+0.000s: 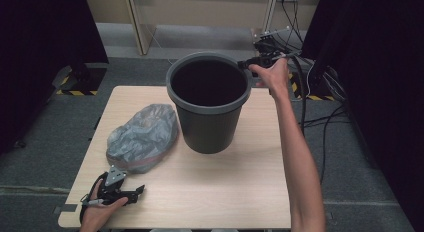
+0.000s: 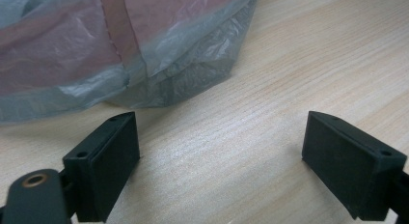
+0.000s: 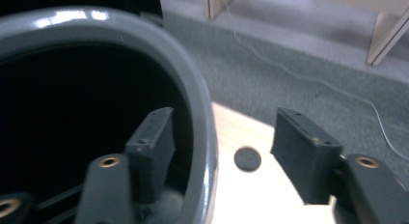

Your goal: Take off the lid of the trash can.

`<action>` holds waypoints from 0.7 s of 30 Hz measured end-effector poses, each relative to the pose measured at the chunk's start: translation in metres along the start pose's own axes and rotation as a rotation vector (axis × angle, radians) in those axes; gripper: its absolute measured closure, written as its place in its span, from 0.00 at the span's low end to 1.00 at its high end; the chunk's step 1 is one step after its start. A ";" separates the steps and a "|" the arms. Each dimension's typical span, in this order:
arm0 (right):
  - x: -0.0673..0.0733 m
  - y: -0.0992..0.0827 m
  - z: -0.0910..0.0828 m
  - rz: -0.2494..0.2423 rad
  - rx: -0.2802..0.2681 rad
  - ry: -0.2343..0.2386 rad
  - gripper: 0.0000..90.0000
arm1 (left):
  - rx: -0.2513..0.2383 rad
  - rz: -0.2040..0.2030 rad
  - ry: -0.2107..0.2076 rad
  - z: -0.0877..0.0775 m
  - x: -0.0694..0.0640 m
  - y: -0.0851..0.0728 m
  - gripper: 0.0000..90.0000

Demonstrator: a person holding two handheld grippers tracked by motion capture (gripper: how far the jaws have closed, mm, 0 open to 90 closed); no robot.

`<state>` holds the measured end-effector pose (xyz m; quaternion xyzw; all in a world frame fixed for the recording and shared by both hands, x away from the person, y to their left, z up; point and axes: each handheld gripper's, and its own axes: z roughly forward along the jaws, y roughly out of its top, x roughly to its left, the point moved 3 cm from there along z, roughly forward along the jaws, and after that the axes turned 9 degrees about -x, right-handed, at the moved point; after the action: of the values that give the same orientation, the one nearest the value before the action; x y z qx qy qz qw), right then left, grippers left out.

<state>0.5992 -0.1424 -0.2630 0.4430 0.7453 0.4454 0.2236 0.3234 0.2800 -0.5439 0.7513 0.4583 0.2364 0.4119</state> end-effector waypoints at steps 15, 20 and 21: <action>0.014 0.002 0.017 -0.030 0.172 -0.046 0.84 | 0.003 0.004 -0.002 0.000 0.000 0.000 0.13; 0.019 0.006 0.017 -0.060 0.203 -0.078 0.85 | 0.003 0.005 -0.004 0.000 0.000 0.000 0.13; 0.019 0.006 0.017 -0.059 0.203 -0.078 0.85 | 0.003 0.005 -0.004 0.000 0.000 0.000 0.13</action>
<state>0.6050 -0.1172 -0.2654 0.4583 0.7899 0.3432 0.2196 0.3232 0.2806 -0.5438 0.7535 0.4558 0.2352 0.4113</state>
